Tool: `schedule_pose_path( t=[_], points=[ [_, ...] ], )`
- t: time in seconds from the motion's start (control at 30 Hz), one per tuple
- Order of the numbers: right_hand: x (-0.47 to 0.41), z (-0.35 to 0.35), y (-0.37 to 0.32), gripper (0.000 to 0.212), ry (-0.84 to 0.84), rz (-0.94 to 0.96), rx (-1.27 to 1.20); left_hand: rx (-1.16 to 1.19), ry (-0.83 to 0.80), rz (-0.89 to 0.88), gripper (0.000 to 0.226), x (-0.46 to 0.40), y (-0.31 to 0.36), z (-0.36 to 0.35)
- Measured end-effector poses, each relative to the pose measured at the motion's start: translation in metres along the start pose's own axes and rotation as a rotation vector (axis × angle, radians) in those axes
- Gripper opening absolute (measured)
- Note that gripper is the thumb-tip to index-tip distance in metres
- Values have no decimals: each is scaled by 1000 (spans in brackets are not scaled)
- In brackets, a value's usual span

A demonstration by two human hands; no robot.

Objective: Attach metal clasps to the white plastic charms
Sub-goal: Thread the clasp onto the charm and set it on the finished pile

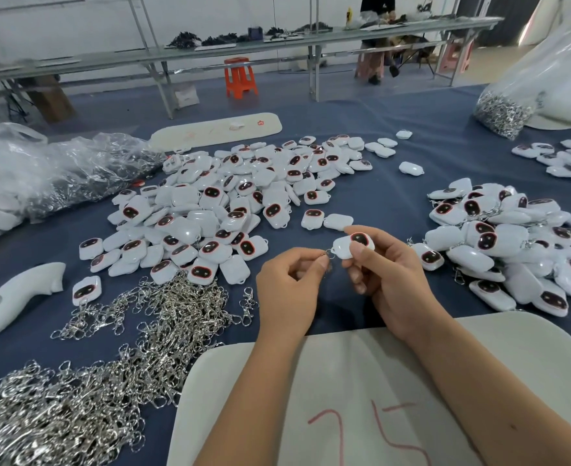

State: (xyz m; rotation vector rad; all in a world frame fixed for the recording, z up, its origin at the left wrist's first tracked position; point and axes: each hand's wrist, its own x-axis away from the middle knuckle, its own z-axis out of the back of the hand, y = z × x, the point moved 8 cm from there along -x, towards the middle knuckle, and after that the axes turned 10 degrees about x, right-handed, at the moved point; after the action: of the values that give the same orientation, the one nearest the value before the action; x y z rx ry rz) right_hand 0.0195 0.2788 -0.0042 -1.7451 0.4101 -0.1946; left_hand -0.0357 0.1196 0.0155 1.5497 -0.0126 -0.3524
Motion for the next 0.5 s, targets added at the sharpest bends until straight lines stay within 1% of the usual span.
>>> schedule_pose_path(
  t=[0.1,0.2,0.27,0.33,0.37,0.43,0.47,0.5],
  points=[
    [0,3,1,17,80,16,46,-14,-28,81,12,-1,-8,0],
    [2,5,-3,21,160,47,125,72,51,190,15,2,-13,-7],
    [2,7,-5,21,200,52,183,183,123,308,16,0,-18,-18],
    [4,13,-7,19,268,77,218,328,118,428,20,-3,-20,-39],
    [6,19,-10,19,339,107,245,363,79,452,23,-6,-16,-52],
    [14,33,-24,25,544,220,328,381,-4,428,27,-13,-7,-73],
    [20,40,-34,33,654,299,348,373,-28,391,29,-16,-1,-82],
    [26,47,-44,46,737,376,346,327,-39,332,31,-20,5,-87]
  ],
)
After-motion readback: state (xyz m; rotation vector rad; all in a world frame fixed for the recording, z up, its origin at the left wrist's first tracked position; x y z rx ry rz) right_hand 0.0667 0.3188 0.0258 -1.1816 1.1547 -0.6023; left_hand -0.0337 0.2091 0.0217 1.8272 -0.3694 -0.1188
